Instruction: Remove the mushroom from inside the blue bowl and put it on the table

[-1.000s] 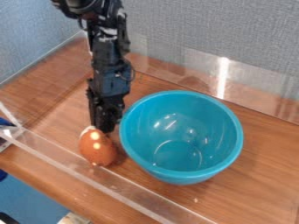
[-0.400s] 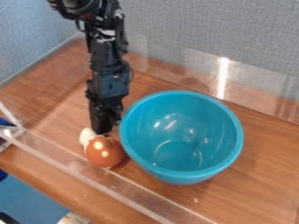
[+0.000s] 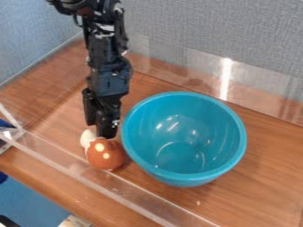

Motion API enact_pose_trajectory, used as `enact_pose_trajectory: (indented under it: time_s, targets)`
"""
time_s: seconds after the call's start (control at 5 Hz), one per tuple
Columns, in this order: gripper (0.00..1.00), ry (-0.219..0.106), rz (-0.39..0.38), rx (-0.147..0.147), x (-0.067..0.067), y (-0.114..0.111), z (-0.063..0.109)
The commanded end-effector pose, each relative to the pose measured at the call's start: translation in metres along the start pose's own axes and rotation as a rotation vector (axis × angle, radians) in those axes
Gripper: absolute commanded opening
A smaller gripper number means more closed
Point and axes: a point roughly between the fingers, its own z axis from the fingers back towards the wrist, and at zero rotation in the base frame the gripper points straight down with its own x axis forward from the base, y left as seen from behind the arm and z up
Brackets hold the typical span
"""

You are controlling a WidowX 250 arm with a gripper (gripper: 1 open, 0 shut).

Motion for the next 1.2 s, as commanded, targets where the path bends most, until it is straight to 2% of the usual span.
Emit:
enact_pose_trajectory:
  time_s: [0.0, 0.4, 0.8, 1.0]
  targets:
    - [0.0, -0.048, 0.059, 0.033, -0.007, 0.001, 0.022]
    - [0.0, -0.059, 0.087, 0.028, -0.015, 0.008, 0.011]
    - [0.0, -0.074, 0.099, 0.025, -0.019, 0.01, 0.02]
    - [0.0, -0.083, 0.138, 0.022, -0.017, 0.013, 0.033]
